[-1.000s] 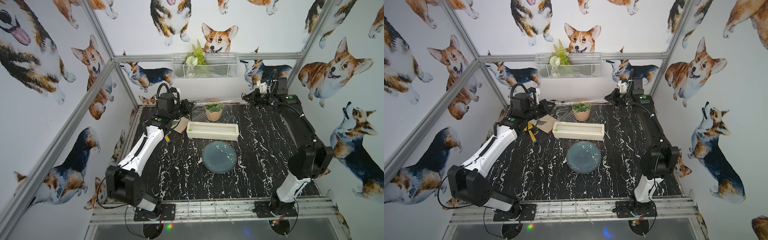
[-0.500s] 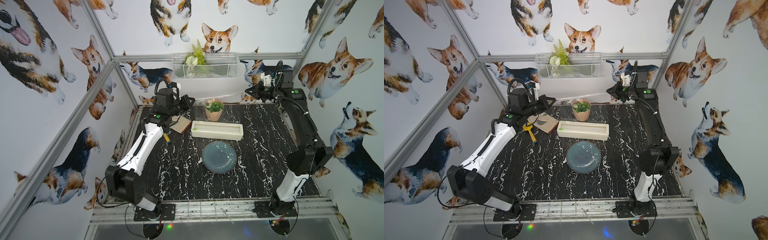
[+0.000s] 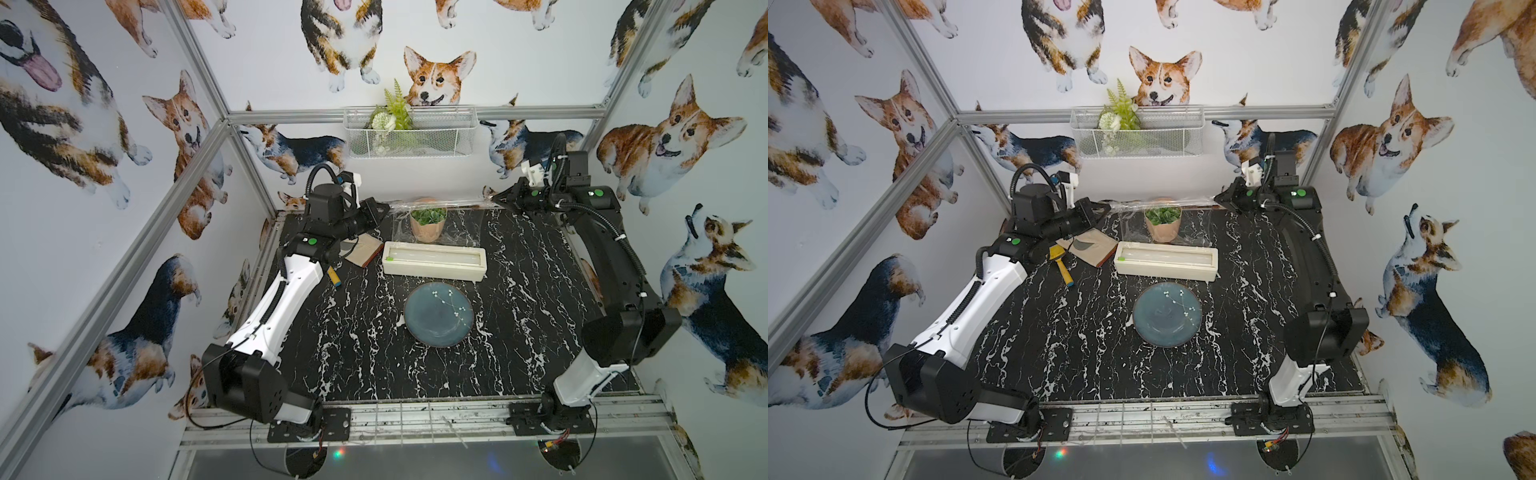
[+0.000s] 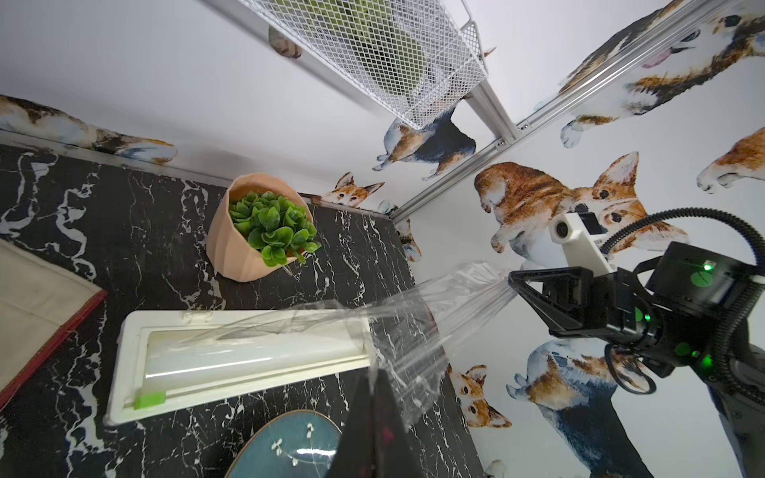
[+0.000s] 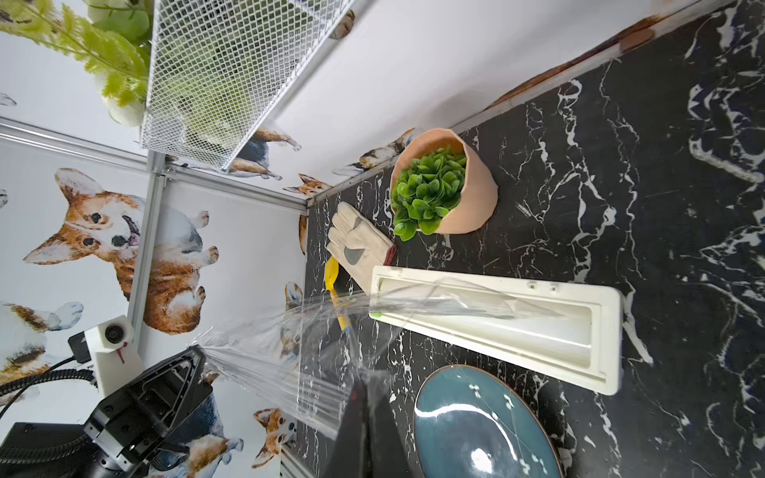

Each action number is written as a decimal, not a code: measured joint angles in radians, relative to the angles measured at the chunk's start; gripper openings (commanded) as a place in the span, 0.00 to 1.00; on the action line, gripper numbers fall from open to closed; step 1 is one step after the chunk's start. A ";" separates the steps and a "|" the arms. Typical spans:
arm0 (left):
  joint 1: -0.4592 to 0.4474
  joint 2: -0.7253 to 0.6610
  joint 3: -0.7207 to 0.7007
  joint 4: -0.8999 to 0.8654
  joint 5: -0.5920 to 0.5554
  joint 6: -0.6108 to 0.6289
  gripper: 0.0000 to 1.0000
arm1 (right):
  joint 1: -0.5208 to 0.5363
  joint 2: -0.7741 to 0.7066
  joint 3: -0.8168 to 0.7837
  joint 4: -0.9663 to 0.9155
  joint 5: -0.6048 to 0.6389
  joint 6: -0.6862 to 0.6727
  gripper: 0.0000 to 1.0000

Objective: Wrap the plate with plastic wrap
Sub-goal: Pull the plastic wrap from the plastic wrap cutting box.

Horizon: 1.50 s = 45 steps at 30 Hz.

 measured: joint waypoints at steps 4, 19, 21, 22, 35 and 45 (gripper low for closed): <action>-0.011 -0.085 -0.127 -0.012 0.040 -0.002 0.00 | 0.014 -0.201 -0.291 -0.011 0.015 -0.005 0.00; -0.072 -0.368 -0.358 -0.225 0.089 0.072 0.00 | 0.157 -0.617 -0.722 -0.173 0.072 -0.025 0.00; -0.092 -0.400 -0.410 -0.249 0.090 0.072 0.00 | 0.157 -0.655 -0.764 -0.201 0.071 -0.020 0.00; -0.098 -0.409 -0.428 -0.259 0.090 0.071 0.00 | 0.158 -0.673 -0.787 -0.211 0.071 -0.016 0.00; -0.165 -0.471 -0.780 -0.248 0.063 -0.014 0.00 | 0.212 -0.741 -1.140 -0.175 0.056 0.079 0.00; -0.219 -0.378 -0.897 -0.142 0.020 -0.081 0.00 | 0.281 -0.657 -1.270 -0.042 0.116 0.153 0.00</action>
